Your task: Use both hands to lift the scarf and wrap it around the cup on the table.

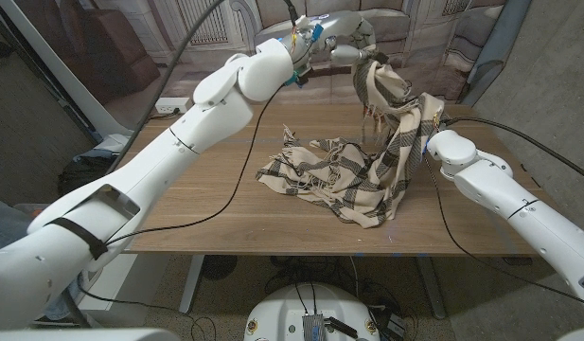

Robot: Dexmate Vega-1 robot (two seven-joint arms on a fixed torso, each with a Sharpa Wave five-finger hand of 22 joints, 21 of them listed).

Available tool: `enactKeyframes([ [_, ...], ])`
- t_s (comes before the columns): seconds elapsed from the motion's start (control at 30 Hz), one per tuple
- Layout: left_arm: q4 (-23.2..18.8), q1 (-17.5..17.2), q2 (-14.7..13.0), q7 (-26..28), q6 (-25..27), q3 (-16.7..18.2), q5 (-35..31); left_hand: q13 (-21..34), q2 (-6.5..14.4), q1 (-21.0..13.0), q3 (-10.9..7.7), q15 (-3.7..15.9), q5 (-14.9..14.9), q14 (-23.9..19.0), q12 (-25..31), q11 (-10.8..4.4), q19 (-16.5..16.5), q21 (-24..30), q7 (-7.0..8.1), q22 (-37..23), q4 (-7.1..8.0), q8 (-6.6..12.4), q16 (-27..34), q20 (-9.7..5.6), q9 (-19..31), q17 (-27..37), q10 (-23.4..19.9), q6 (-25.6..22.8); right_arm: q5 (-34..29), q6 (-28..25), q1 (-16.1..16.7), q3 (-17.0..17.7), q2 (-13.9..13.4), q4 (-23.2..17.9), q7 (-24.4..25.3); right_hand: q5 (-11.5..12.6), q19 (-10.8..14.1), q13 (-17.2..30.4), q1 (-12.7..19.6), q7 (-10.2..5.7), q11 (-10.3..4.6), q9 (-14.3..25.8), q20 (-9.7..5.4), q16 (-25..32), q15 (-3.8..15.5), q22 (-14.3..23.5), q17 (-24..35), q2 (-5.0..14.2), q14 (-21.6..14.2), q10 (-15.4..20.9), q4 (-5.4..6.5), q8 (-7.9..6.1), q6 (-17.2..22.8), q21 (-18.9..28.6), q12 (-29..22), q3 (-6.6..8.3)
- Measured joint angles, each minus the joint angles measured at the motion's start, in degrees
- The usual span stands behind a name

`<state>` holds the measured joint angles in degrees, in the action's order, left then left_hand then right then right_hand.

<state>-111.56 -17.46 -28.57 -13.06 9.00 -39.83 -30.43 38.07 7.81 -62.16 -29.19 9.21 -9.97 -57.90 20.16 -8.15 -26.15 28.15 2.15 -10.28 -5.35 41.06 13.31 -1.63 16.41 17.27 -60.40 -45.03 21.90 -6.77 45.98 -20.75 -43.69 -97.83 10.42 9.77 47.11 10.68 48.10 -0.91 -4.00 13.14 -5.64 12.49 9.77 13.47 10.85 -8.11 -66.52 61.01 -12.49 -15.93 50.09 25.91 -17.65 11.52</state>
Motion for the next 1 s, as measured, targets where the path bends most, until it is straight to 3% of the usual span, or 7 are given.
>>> enactKeyframes([
  [0.03,0.3,0.2,0.1,1.8,0.0,0.0,0.0,0.0,0.0,0.0,0.0,0.0,0.0,0.0,0.0,0.0,0.0,0.0,0.0,0.0,0.0,0.0,0.0,0.0,0.0,0.0,0.0,0.0,0.0,0.1,1.6,0.2,-1.2,-1.9,-0.1,0.0,0.0,0.0,0.0,0.18,0.0,0.1,0.0,0.0,0.07,0.0,-0.1,0.0,0.1,0.0,0.0,0.0,0.2,0.0,0.0,0.0],
  [0.23,3.8,2.7,2.1,3.9,3.1,-0.5,-0.3,0.3,-0.2,0.2,-0.03,0.0,0.0,0.0,0.0,0.0,0.0,0.0,0.01,0.0,-0.03,0.0,0.0,-0.03,0.0,-0.3,0.0,0.0,1.1,1.8,4.3,1.3,-2.5,-4.3,-1.1,0.0,0.0,0.0,0.0,0.18,0.0,0.1,0.0,0.0,0.07,0.0,-0.1,0.0,0.1,0.0,0.0,0.09,0.2,0.0,0.2,0.0],
  [0.47,7.3,5.4,3.4,3.9,3.1,-1.0,-0.3,0.8,-0.4,0.5,-0.34,0.0,0.2,0.0,0.4,-0.27,0.8,-0.5,0.73,0.1,-0.34,0.0,0.0,-0.83,0.0,-0.2,0.3,-0.8,3.1,4.2,4.3,1.3,-2.5,-4.3,-2.7,0.0,0.0,0.1,0.0,0.2,0.0,0.1,0.01,0.0,0.07,0.0,0.0,0.0,0.1,0.0,0.01,0.12,0.2,0.0,0.2,-0.01],
  [0.5,7.9,5.9,3.5,6.3,6.8,-1.1,-0.3,1.0,-0.4,0.5,-0.5,0.0,0.2,0.0,0.4,-0.28,0.9,-0.8,0.73,0.1,-0.5,0.0,0.0,-0.85,-0.1,0.1,0.3,-0.8,3.5,4.6,4.3,1.3,-2.5,-4.3,-3.0,0.0,0.0,0.1,0.0,0.36,0.0,0.1,0.0,0.0,0.07,0.0,0.0,0.0,0.1,0.0,0.01,0.12,0.4,0.0,0.2,-0.01],
  [0.53,8.3,6.2,3.6,6.3,6.8,-1.2,-0.3,1.1,-0.4,0.5,-0.5,0.0,0.2,0.0,0.4,-0.28,1.1,-0.9,0.69,0.2,-0.5,0.0,0.0,-1.04,-0.1,0.3,0.3,-0.7,3.7,4.9,8.2,3.2,-4.2,-7.6,-3.3,0.0,0.0,0.1,0.0,0.39,0.0,0.1,0.01,0.0,0.07,0.0,0.0,0.0,0.1,0.0,0.01,0.12,0.4,0.0,0.2,-0.01],
  [0.57,8.7,6.4,3.7,6.3,6.8,-1.3,-0.3,1.2,-0.4,0.5,-0.59,0.0,0.2,0.0,0.4,-0.29,1.3,-0.9,0.57,0.2,-0.59,0.0,0.2,-0.92,-0.1,0.6,0.3,-0.6,3.9,5.2,8.9,3.2,-4.2,-7.6,-3.5,0.0,0.0,0.1,0.0,0.39,0.22,0.1,0.01,0.0,0.07,0.0,0.0,0.0,0.1,0.2,0.01,0.12,0.4,0.1,0.2,-0.01],
  [1.0,16.2,10.7,5.4,9.0,9.1,-2.9,3.2,2.3,-0.4,0.5,-0.73,-0.21,-0.2,0.6,0.6,-0.58,3.1,-2.1,-0.03,0.2,-0.75,-0.01,0.9,-1.02,-0.3,2.1,0.6,0.0,7.5,10.6,13.4,5.9,-6.1,-12.7,-8.2,-0.1,0.0,0.1,0.0,0.7,0.21,0.1,0.01,0.0,0.07,0.0,-0.1,0.01,0.1,0.2,0.03,0.46,0.7,0.6,0.5,-0.03],
])
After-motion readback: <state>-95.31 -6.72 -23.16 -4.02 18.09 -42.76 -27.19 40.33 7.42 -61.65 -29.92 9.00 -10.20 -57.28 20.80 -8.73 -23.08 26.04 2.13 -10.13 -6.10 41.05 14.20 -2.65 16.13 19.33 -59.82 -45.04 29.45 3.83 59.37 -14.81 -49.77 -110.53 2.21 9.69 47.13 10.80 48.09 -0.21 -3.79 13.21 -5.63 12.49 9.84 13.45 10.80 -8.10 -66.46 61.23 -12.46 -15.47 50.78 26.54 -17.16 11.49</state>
